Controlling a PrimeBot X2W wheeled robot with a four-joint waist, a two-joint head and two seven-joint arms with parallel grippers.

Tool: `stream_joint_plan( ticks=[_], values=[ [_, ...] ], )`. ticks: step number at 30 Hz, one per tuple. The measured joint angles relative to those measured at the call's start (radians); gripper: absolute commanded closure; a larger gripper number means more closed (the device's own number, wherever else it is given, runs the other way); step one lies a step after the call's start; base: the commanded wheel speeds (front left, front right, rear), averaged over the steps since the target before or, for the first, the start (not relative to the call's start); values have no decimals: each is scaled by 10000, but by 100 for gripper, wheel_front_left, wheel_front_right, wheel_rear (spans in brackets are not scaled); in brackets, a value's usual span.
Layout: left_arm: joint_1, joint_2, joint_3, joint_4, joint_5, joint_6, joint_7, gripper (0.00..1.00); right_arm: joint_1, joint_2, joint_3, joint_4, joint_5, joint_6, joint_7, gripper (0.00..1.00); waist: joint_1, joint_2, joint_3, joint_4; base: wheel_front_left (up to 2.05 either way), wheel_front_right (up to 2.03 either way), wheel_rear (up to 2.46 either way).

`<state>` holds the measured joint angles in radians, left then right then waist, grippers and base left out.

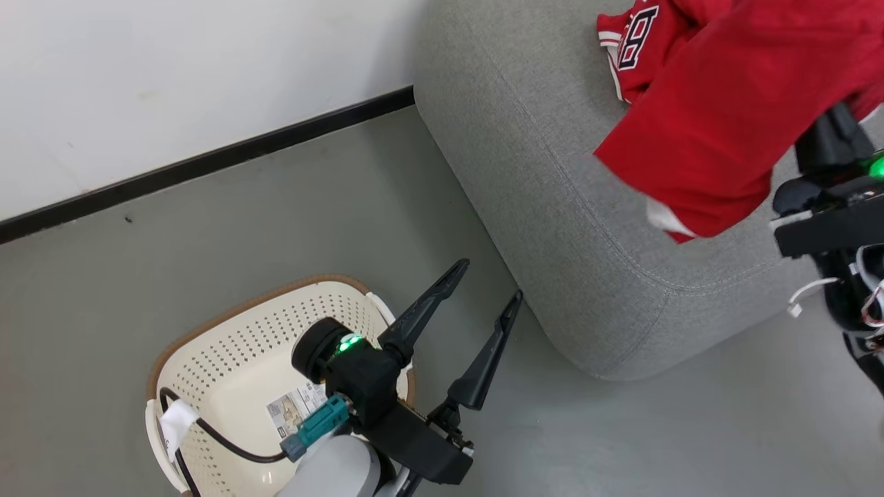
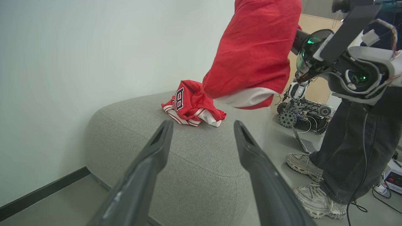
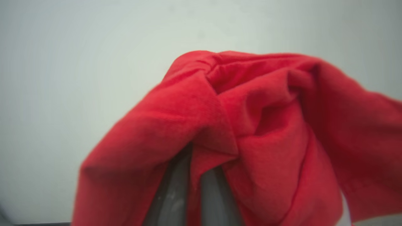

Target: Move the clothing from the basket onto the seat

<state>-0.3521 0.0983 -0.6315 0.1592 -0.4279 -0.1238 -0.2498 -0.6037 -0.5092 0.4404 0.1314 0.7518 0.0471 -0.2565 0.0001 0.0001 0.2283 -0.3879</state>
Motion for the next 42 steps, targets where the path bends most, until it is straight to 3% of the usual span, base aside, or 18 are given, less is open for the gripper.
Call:
stream_joint_plan(
  ticks=[9,17,42],
  values=[
    [-312,180,-184,-33,77,-8,0,0,-854,-385,-1467,602,29,-46,-2,100,0,0,836,51,0,0,0],
    [-637,437,-198,-150,88,-8,0,0,-1741,-899,-2585,1463,-148,-326,-2,100,1,0,1642,163,0,0,0],
    [-1585,757,-725,-157,142,-10,0,0,-3972,-2057,-4418,3977,-596,-1151,-4,100,1,0,3711,695,0,0,0]
  ],
)
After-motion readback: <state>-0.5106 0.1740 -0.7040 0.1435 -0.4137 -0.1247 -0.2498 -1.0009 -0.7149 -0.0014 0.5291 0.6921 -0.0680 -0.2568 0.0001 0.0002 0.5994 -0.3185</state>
